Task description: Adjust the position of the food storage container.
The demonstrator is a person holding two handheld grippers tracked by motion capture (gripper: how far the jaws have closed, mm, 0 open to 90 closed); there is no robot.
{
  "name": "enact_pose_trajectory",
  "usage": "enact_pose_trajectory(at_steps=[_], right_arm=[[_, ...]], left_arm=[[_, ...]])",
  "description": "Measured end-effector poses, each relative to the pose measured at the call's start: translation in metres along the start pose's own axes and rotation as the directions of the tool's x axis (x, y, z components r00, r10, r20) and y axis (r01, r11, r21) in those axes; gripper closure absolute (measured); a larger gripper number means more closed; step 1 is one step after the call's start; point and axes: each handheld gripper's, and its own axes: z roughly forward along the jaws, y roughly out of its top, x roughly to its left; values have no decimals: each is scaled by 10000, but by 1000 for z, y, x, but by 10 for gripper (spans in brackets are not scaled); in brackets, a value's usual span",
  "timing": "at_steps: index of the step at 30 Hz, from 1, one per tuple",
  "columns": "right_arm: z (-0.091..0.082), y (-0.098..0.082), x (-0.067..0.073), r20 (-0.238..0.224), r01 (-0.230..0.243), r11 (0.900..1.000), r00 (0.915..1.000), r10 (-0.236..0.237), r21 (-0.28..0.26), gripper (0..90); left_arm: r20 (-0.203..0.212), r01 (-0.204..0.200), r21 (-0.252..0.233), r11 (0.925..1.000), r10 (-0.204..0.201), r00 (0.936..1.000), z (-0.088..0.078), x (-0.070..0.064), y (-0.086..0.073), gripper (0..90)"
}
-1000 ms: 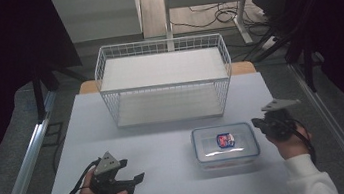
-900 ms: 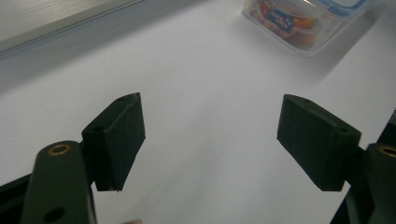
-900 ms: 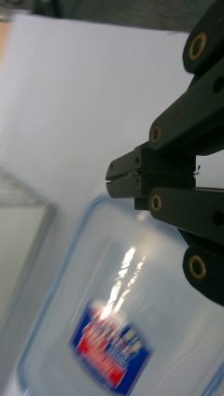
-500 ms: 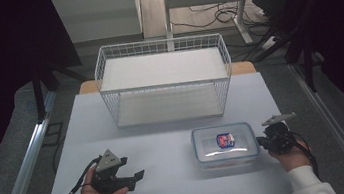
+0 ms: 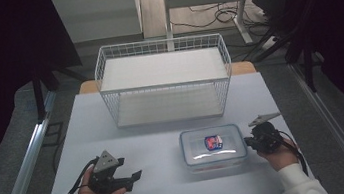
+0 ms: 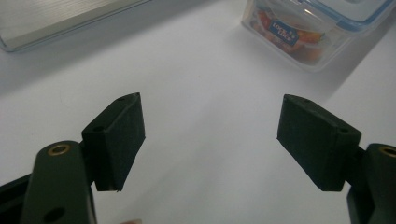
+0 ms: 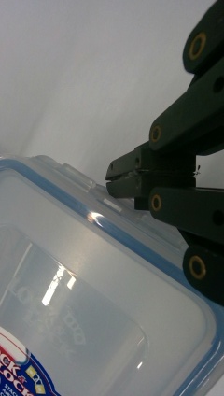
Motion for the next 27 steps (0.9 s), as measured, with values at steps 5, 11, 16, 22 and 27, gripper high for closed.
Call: enact_pose_trajectory(at_steps=[5, 11, 16, 22, 27], right_arm=[[8, 11, 19, -314, 486, 9988, 9983, -485, 46, 890], [17, 23, 48, -704, 1129, 9936, 9912, -1122, 58, 890], [23, 30, 59, -719, 1296, 9916, 9889, -1296, -56, 890], [32, 38, 74, -723, 1401, 9898, 9873, -1415, -246, 890], [35, 41, 85, -709, 1687, 9852, 9828, -1705, -312, 890]], left_arm=[[-27, 50, -31, 10000, -50, 10000, 0, 1, 0, 235], [-70, 144, -77, 9999, -145, 9999, -1, 4, 0, 235], [-127, 204, -162, 9997, -206, 9997, -3, 6, 0, 235], [-183, 251, -194, 9995, -255, 9995, -3, 8, 0, 235], [-182, 281, -205, 9994, -284, 9994, -3, 9, -1, 235]])
